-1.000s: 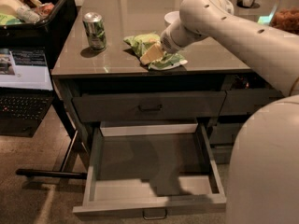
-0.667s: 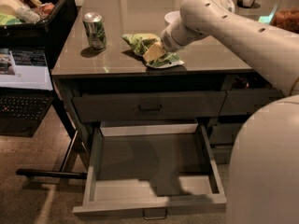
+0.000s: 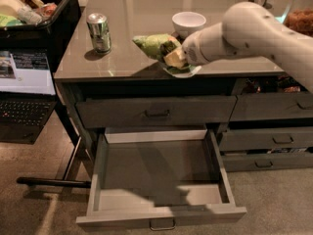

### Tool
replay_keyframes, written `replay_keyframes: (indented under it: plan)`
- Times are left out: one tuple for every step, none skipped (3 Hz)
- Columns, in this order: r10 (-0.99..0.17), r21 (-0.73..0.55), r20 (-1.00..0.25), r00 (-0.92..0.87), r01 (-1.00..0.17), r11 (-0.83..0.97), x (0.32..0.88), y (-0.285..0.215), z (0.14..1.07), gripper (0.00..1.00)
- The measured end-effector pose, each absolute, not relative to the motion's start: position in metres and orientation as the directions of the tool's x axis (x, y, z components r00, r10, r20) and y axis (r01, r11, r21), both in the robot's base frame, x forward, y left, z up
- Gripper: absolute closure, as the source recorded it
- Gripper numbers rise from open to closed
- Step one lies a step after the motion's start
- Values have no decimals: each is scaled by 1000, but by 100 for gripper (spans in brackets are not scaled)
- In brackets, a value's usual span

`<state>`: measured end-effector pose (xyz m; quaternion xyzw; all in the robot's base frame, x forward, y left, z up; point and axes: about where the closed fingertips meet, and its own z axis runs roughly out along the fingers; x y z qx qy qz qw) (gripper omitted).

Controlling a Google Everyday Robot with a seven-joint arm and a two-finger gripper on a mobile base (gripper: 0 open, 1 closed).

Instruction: Place green jalapeno chip bag into middle drawer

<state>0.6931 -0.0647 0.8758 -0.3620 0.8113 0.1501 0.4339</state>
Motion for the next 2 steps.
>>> replay_keyframes:
  plan:
    - [-446,-43,-842,-303,-786,616,647,-70,877,100]
    - [-509,-60,-832,-222,-875,480,606,-73,857,100]
